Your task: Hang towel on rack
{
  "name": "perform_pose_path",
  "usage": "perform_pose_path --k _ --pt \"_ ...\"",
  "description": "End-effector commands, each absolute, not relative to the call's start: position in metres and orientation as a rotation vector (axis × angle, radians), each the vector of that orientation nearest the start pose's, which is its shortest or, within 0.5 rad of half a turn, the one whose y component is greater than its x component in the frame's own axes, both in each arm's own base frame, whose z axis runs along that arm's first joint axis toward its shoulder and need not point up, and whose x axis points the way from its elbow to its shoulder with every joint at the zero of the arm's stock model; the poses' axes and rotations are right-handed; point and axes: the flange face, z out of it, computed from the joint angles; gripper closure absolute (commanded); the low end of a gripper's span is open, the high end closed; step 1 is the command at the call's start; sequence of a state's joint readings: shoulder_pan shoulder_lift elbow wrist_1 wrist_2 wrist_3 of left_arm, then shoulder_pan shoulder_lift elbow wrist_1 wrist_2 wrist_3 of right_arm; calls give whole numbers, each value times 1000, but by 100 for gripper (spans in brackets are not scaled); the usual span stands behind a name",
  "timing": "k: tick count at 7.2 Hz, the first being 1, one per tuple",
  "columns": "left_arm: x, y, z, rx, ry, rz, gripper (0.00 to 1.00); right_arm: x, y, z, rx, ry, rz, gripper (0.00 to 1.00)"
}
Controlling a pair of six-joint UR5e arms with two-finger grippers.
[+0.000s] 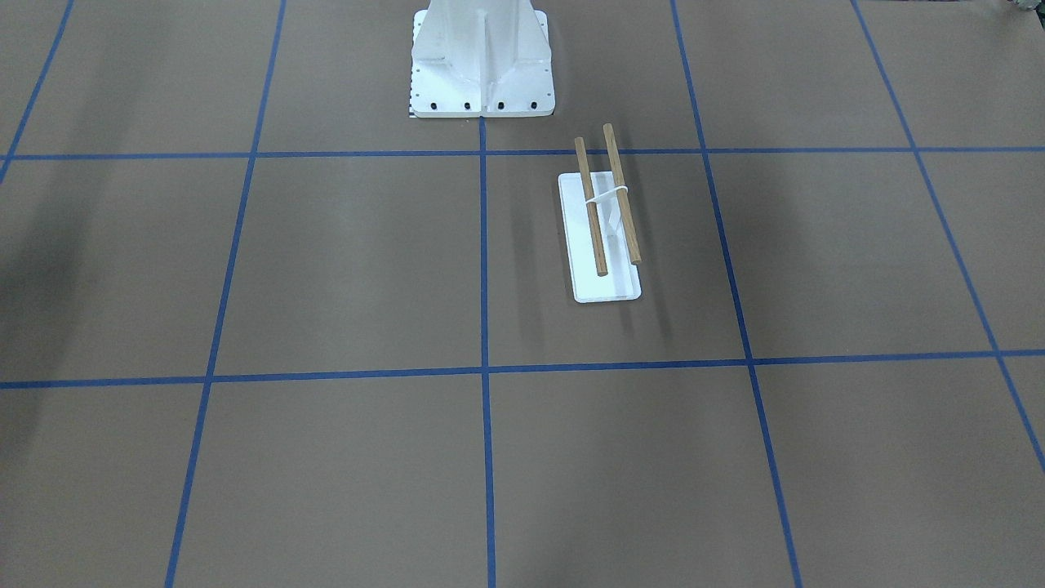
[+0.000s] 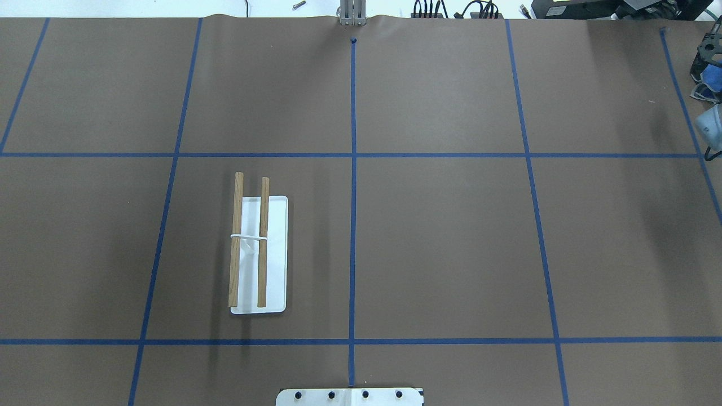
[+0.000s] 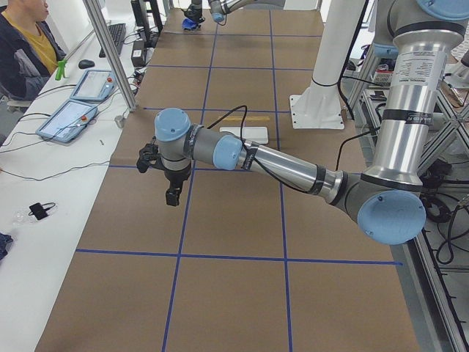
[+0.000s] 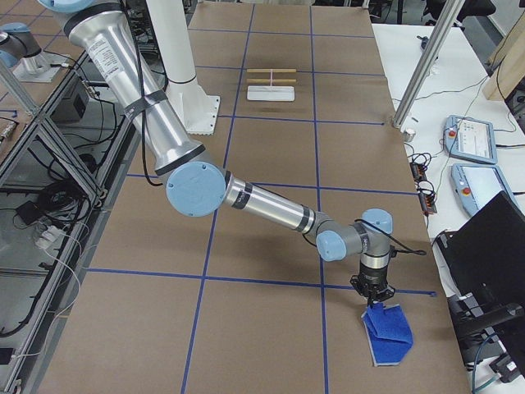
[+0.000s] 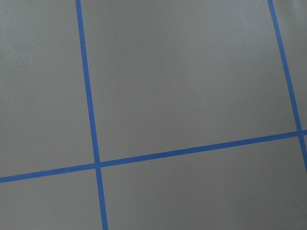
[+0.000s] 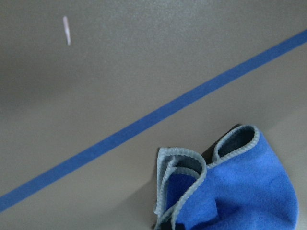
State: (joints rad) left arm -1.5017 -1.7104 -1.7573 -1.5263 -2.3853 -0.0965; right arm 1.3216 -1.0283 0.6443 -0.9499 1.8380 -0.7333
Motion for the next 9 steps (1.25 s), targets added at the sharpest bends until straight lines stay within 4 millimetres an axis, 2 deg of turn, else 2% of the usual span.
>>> perform_pose_path --k 1,3,4,5,6,7,8,9 --pt "-23 -548 495 200 828 90 2 -68 -712 737 313 -219 -970 100" --pt "-24 -546 486 215 832 93 2 -55 -716 707 366 -328 -801 100" --pt "-23 -546 483 219 832 95 2 -51 -705 701 376 -372 -690 100" --pt "-23 -546 482 222 834 97 2 -52 -698 683 381 -408 -590 100" --pt "-23 -545 479 228 834 99 2 -56 -698 649 372 -467 -521 100" --pt "-23 -545 479 228 834 99 2 -62 -699 594 347 -507 -468 100" --pt "-22 -546 478 227 836 101 2 -72 -693 532 316 -521 -427 100" --pt "-22 -546 476 231 836 103 2 -90 -677 466 274 -537 -377 100"
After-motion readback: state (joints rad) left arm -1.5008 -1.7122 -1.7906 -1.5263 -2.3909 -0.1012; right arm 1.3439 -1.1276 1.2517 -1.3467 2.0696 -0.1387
